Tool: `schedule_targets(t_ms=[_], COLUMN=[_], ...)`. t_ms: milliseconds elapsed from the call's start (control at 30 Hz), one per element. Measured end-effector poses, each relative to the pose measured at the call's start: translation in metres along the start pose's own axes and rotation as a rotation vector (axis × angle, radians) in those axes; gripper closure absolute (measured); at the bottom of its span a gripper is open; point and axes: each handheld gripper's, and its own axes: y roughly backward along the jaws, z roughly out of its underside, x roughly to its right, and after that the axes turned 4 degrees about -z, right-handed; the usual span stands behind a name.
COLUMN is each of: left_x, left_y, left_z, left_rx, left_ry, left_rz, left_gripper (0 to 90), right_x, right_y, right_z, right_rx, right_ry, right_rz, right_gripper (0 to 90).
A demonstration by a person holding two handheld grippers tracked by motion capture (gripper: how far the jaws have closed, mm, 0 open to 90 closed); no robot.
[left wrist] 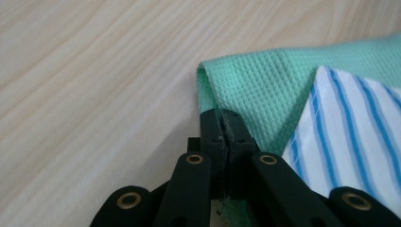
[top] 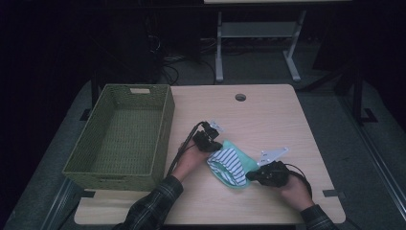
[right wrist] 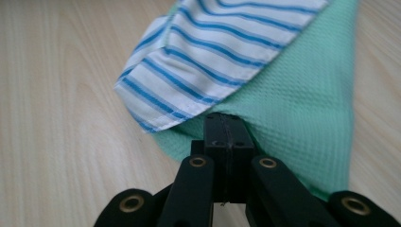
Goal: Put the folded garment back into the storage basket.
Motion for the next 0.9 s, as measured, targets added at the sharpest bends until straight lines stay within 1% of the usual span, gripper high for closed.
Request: schedule_targets(t_ms=[33, 100, 167, 267, 333, 400, 467, 500, 533, 567, 600, 633, 667, 700, 733, 767, 867, 900], left_x=[0.0, 0.0, 0.0, -0.001, -0.002, -0.002, -0.001, -0.001, -0.001, 0.0, 0.002, 0.003, 0.006, 0.007, 0.01, 0.011, 0.017, 0.02], left_y=[-0.002, -0.003, -0.001, 0.005, 0.012, 0.018, 0.026, 0.028, 0.034, 0.037, 0.04, 0.043, 0.047, 0.049, 0.053, 0.056, 0.064, 0.067], left_z=[-0.001, -0.003, -0.003, -0.002, -0.002, -0.001, 0.0, 0.0, 0.0, 0.0, 0.0, 0.0, 0.0, 0.001, 0.001, 0.002, 0.003, 0.004], left_rx=[0.007, 0.002, -0.001, 0.004, 0.005, 0.015, 0.024, 0.031, 0.026, 0.031, 0.03, 0.032, 0.028, 0.027, 0.024, 0.028, 0.029, 0.032], left_ry=[-0.002, -0.01, -0.013, -0.012, -0.015, -0.007, -0.003, 0.003, -0.003, -0.002, 0.009, 0.007, 0.004, 0.003, 0.001, -0.001, -0.002, -0.002], left_rz=[0.001, -0.001, -0.001, -0.002, 0.002, -0.002, -0.004, -0.006, -0.004, -0.001, 0.003, 0.01, 0.018, 0.021, 0.025, 0.029, 0.045, 0.06], left_gripper=[88.2, 88.2, 88.0, 86.2, 84.2, 80.6, 75.9, 73.4, 71.4, 69.1, 66.8, 64.3, 62.4, 59.9, 58.4, 56.7, 51.0, 48.8], right_x=[-0.003, -0.005, -0.006, -0.004, -0.001, 0.003, 0.007, 0.011, 0.013, 0.018, 0.022, 0.026, 0.029, 0.034, 0.038, 0.042, 0.052, 0.053], right_y=[-0.002, -0.005, -0.007, -0.002, 0.005, 0.012, 0.018, 0.022, 0.024, 0.028, 0.029, 0.031, 0.031, 0.032, 0.031, 0.03, 0.027, 0.027], right_z=[-0.002, -0.005, -0.006, -0.004, -0.003, 0.0, 0.002, 0.004, 0.005, 0.007, 0.009, 0.011, 0.013, 0.015, 0.017, 0.019, 0.023, 0.023], right_rx=[-0.002, -0.007, -0.012, 0.002, 0.019, 0.037, 0.057, 0.072, 0.075, 0.086, 0.093, 0.096, 0.097, 0.099, 0.102, 0.101, 0.097, 0.097], right_ry=[0.005, 0.015, 0.026, 0.015, 0.007, 0.002, -0.013, -0.028, -0.039, -0.055, -0.068, -0.079, -0.093, -0.11, -0.115, -0.134, -0.15, -0.161], right_rz=[-0.005, -0.013, -0.006, 0.004, 0.021, 0.041, 0.061, 0.08, 0.089, 0.102, 0.117, 0.135, 0.147, 0.164, 0.179, 0.192, 0.227, 0.234], right_gripper=[89.8, 89.8, 89.8, 89.8, 89.7, 89.4, 85.3, 83.5, 82.3, 78.5, 74.6, 72.1, 69.3, 63.3, 61.0, 57.5, 46.0, 42.5])
